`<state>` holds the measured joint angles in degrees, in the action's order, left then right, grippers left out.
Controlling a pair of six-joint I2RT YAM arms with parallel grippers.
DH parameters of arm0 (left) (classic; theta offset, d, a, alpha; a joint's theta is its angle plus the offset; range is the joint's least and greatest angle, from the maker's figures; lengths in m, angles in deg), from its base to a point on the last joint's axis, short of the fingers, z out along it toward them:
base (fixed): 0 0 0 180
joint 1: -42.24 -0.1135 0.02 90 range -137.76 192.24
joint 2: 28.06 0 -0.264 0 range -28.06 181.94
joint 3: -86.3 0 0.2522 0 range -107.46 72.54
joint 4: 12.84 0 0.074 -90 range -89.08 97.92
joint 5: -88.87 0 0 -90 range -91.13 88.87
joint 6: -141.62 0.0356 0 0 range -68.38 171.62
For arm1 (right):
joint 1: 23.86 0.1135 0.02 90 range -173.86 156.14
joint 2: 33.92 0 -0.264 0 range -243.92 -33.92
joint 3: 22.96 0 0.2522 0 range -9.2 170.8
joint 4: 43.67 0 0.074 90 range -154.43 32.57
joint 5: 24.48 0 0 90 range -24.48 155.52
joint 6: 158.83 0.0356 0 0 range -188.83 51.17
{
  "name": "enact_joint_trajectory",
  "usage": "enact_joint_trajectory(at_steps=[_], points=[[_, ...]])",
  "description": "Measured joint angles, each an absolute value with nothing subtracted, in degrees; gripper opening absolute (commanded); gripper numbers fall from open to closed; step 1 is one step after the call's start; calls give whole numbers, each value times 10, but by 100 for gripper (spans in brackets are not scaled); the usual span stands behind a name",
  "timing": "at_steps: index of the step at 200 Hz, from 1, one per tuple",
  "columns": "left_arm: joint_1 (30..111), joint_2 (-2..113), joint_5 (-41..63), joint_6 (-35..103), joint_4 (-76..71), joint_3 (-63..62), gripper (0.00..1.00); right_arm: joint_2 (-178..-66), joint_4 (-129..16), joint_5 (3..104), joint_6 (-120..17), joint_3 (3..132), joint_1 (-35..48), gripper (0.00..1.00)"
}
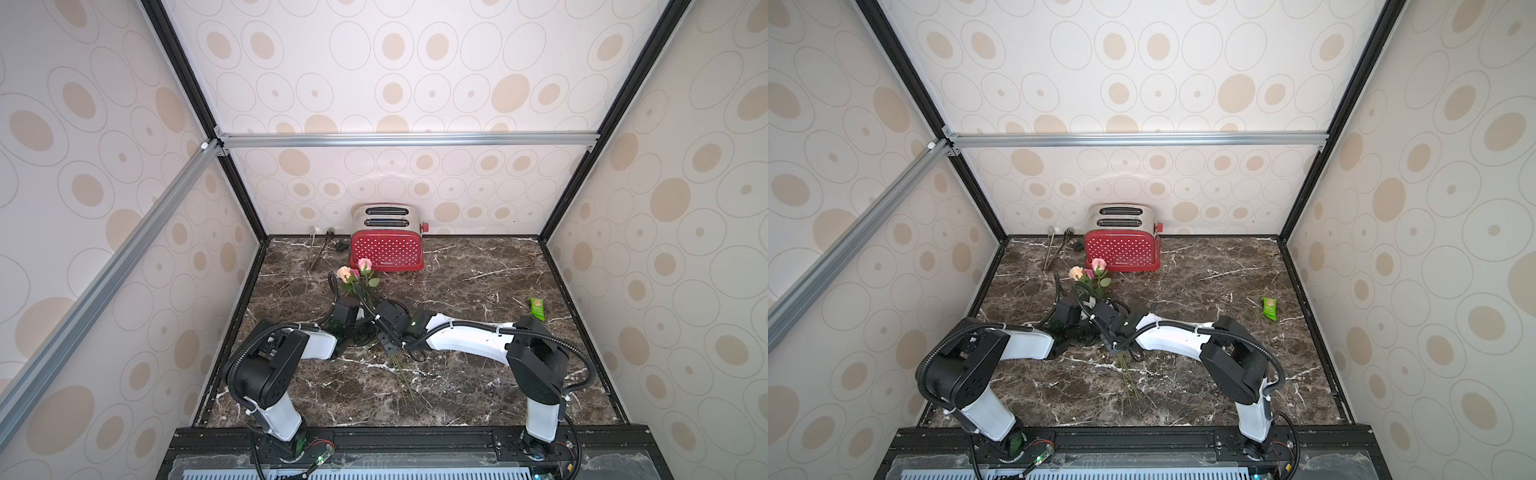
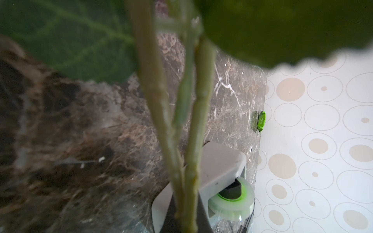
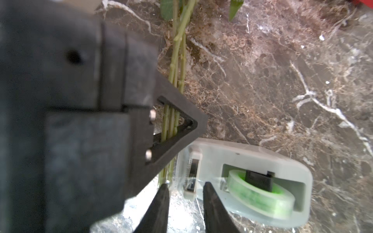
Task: Wrap bouquets with tape
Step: Tear off the tape using the Tape Cutter.
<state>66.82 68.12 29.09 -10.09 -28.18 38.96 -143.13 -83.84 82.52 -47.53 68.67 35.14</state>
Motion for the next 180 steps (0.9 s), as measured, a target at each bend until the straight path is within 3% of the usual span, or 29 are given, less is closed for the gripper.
enact_joint_trajectory(at_steps=[180], points=[[666,682,295,-104,-291,395,0,-1449,-852,875,-488,699,356,32]])
